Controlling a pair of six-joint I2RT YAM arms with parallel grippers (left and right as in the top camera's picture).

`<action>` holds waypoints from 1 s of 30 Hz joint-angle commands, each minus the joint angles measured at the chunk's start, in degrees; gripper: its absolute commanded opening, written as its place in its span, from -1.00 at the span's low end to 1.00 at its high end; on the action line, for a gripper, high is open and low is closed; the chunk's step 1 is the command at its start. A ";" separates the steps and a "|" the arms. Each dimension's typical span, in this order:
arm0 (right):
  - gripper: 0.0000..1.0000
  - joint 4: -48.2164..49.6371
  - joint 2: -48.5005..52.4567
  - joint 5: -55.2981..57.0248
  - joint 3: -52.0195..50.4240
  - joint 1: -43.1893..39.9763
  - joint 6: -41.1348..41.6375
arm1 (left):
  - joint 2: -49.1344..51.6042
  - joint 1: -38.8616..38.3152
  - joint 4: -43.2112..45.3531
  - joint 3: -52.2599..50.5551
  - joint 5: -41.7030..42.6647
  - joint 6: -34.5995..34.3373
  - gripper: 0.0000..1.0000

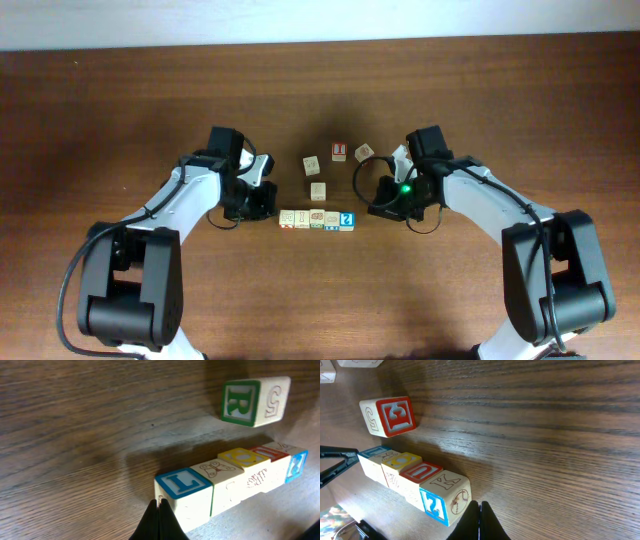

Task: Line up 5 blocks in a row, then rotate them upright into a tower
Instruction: 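Move both grippers to opposite ends of the block row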

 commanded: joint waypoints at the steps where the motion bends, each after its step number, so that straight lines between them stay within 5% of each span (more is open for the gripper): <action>1: -0.92 0.00 0.61 -0.66 -0.61 0.48 0.28 | 0.68 -0.22 -0.22 -1.01 -0.70 -2.23 -1.00; 30: -0.92 0.15 0.66 -0.50 -0.61 0.48 0.33 | 0.70 -0.22 1.53 -2.91 2.43 -2.38 -1.00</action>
